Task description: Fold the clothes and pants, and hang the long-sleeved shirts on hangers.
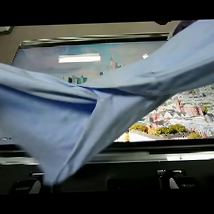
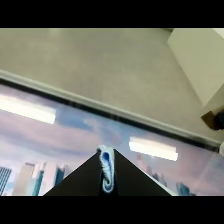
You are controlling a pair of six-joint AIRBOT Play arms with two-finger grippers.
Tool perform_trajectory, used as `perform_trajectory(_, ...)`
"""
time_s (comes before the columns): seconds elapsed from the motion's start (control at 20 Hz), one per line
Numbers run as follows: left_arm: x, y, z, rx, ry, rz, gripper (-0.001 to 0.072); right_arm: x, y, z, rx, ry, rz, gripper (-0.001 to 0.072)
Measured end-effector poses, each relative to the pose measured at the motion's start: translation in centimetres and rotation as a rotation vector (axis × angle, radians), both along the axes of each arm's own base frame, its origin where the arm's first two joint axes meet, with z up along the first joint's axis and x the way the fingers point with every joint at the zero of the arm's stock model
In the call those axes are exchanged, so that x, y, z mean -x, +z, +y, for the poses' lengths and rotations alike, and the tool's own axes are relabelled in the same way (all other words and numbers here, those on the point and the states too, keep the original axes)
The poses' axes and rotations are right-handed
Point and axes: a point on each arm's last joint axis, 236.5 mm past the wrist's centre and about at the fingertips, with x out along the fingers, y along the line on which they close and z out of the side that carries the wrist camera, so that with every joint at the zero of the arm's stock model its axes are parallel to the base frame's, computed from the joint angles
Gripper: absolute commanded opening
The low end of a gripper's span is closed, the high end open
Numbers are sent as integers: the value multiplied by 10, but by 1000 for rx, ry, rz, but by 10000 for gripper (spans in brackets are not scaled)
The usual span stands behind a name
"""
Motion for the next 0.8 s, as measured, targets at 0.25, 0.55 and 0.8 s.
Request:
perform_trajectory(0.25, -73, -138, 7, 26, 9, 370, 19, -90, -141, 3, -108, 28, 531, 36)
perform_trajectory(0.55, -131, -347, -1, 49, -14, 861, 20, -180, -354, 8, -205, 51, 1103, 35)
perform_trajectory(0.8, -135, -441, -11, 78, -25, 1057, 21, -214, -458, 6, -258, 21, 1246, 36)
